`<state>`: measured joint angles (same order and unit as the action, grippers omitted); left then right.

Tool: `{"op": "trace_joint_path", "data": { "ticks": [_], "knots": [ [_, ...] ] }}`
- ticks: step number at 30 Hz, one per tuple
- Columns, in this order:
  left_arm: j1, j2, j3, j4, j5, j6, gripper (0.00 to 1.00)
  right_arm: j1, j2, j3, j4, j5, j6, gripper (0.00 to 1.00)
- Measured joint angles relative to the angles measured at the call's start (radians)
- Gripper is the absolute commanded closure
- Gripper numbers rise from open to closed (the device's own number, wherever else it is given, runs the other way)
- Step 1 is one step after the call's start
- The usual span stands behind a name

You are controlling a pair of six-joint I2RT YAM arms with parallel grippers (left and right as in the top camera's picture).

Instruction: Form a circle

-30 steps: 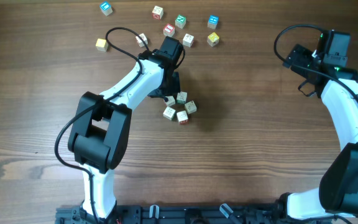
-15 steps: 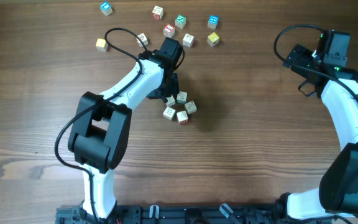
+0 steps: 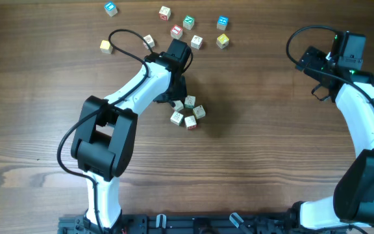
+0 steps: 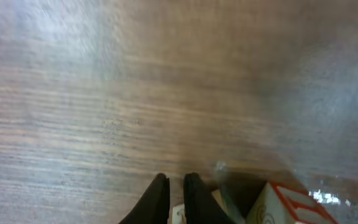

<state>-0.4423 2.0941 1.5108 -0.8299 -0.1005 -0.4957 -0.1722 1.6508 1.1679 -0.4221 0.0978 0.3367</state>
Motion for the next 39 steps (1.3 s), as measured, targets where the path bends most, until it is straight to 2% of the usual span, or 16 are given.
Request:
{"op": "trace_joint_path", "data": {
  "ticks": [2,3,4,6,7,8,9,13,33,35,38,39],
  "knots": [
    [0.004,0.000,0.001,0.005,-0.026,-0.002,0.75,0.000,0.000,0.000,0.000,0.000,0.000,0.00],
    [0.014,0.000,0.008,0.004,-0.035,-0.006,0.55,0.000,0.000,0.000,0.000,0.000,0.000,0.00],
    [0.032,0.000,0.020,0.005,-0.039,-0.011,0.46,0.000,0.000,0.000,0.000,0.000,0.000,0.00],
    [0.082,0.000,0.041,0.011,-0.037,-0.037,0.42,0.000,0.000,0.000,0.000,0.000,0.000,0.00],
    [0.107,0.000,0.043,0.009,-0.024,-0.044,0.30,0.000,0.000,0.000,0.000,0.000,0.000,0.00],
    [0.135,0.000,0.044,0.003,-0.007,-0.049,0.04,0.000,0.000,0.000,0.000,0.000,0.000,0.00],
    [0.155,0.000,0.044,-0.005,0.006,-0.056,0.00,0.000,0.000,0.000,0.000,0.000,0.000,0.00],
    [0.206,0.000,0.046,-0.069,0.044,-0.064,0.00,0.000,0.000,0.000,0.000,0.000,0.000,0.00],
    [0.206,-0.016,0.046,-0.071,0.055,-0.064,0.00,0.000,0.000,0.000,0.000,0.000,0.000,0.00],
    [0.206,-0.110,0.046,-0.072,0.059,-0.064,0.00,0.000,0.000,0.000,0.000,0.000,0.000,0.00],
    [0.206,-0.369,0.048,-0.072,0.057,-0.060,0.03,0.000,0.000,0.000,-0.001,0.000,0.000,0.00],
    [0.206,-0.449,0.048,-0.071,0.038,-0.051,0.00,0.000,0.000,0.000,0.000,0.000,0.000,0.00]
  ]
}}
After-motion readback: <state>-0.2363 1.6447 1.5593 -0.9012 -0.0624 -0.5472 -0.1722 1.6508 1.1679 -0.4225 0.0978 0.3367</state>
